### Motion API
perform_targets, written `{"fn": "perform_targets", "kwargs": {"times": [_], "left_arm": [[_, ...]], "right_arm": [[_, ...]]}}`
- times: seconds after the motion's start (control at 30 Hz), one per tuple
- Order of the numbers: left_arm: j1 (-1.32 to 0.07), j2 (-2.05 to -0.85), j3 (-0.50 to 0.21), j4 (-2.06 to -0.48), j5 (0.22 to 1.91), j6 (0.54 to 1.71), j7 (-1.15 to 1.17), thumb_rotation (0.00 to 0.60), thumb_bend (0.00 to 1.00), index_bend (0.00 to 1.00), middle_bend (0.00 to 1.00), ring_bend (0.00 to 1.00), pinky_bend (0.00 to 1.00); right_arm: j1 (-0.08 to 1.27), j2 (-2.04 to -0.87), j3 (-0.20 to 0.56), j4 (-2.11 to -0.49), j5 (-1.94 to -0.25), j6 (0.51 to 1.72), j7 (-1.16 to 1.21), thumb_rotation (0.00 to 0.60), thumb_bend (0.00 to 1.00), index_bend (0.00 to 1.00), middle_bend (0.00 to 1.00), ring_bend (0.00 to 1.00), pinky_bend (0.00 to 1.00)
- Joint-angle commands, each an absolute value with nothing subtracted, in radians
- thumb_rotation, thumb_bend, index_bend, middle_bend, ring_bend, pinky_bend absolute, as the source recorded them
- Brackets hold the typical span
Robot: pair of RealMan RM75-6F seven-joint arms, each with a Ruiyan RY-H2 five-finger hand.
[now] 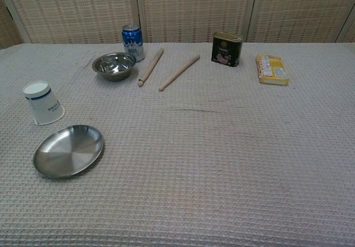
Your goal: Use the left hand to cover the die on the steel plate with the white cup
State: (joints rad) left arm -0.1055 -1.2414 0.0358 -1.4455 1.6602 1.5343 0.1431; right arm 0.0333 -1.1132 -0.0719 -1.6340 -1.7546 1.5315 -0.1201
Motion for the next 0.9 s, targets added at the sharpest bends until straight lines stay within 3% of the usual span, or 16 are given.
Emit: {"fn": "perform_targets", "kwargs": {"times": [0.03, 0.2, 0.27, 0.33, 0.37, 0.4, 0.47, 0.53, 0.6, 0.67, 0.9], "left_arm": [[-0.106, -1.244, 0.036, -1.443, 1.659, 1.530, 0.147, 0.600, 0.39, 0.00, 0.00, 0.00, 0.02], [-0.117, -1.260, 0.051, -1.440, 1.682, 1.507, 0.169, 0.600, 0.39, 0.00, 0.00, 0.00, 0.08], [-0.123, -1.275, 0.055, -1.429, 1.694, 1.500, 0.184, 0.600, 0.39, 0.00, 0.05, 0.02, 0.21], [-0.131, -1.302, 0.056, -1.399, 1.708, 1.497, 0.185, 0.600, 0.39, 0.00, 0.24, 0.17, 0.40], [-0.137, -1.314, 0.059, -1.383, 1.712, 1.486, 0.183, 0.600, 0.39, 0.01, 0.43, 0.35, 0.52], [-0.145, -1.330, 0.064, -1.362, 1.713, 1.465, 0.178, 0.600, 0.40, 0.03, 0.56, 0.47, 0.59], [-0.157, -1.347, 0.067, -1.338, 1.709, 1.435, 0.174, 0.600, 0.41, 0.09, 0.71, 0.61, 0.68], [-0.160, -1.354, 0.066, -1.328, 1.708, 1.430, 0.172, 0.600, 0.41, 0.15, 0.79, 0.69, 0.75], [-0.171, -1.381, 0.061, -1.287, 1.706, 1.415, 0.181, 0.600, 0.42, 0.29, 0.94, 0.81, 0.85], [-0.191, -1.440, 0.050, -1.204, 1.699, 1.386, 0.205, 0.600, 0.43, 0.35, 0.99, 0.86, 0.90], [-0.226, -1.531, 0.039, -1.057, 1.669, 1.328, 0.166, 0.600, 0.42, 0.33, 1.00, 0.88, 0.91]], "right_arm": [[0.037, -1.111, -0.072, -1.637, -1.752, 1.525, -0.115, 0.600, 0.13, 0.00, 0.00, 0.00, 0.00], [0.030, -1.104, -0.075, -1.641, -1.765, 1.546, -0.107, 0.600, 0.13, 0.00, 0.00, 0.00, 0.00], [0.028, -1.102, -0.075, -1.640, -1.767, 1.550, -0.105, 0.600, 0.13, 0.00, 0.00, 0.00, 0.00], [0.027, -1.102, -0.075, -1.638, -1.765, 1.549, -0.103, 0.600, 0.13, 0.00, 0.00, 0.00, 0.00], [0.028, -1.102, -0.074, -1.638, -1.764, 1.549, -0.099, 0.600, 0.13, 0.00, 0.00, 0.00, 0.00], [0.029, -1.101, -0.073, -1.638, -1.762, 1.549, -0.089, 0.600, 0.13, 0.00, 0.00, 0.00, 0.00], [0.030, -1.099, -0.070, -1.640, -1.758, 1.551, -0.078, 0.600, 0.13, 0.00, 0.00, 0.00, 0.00], [0.030, -1.098, -0.069, -1.640, -1.757, 1.552, -0.075, 0.600, 0.13, 0.00, 0.00, 0.00, 0.00], [0.029, -1.096, -0.065, -1.640, -1.755, 1.558, -0.073, 0.600, 0.13, 0.00, 0.00, 0.00, 0.00], [0.024, -1.094, -0.065, -1.644, -1.756, 1.568, -0.073, 0.600, 0.13, 0.00, 0.00, 0.00, 0.00], [0.024, -1.094, -0.065, -1.650, -1.749, 1.557, -0.084, 0.600, 0.13, 0.00, 0.00, 0.00, 0.00]]}}
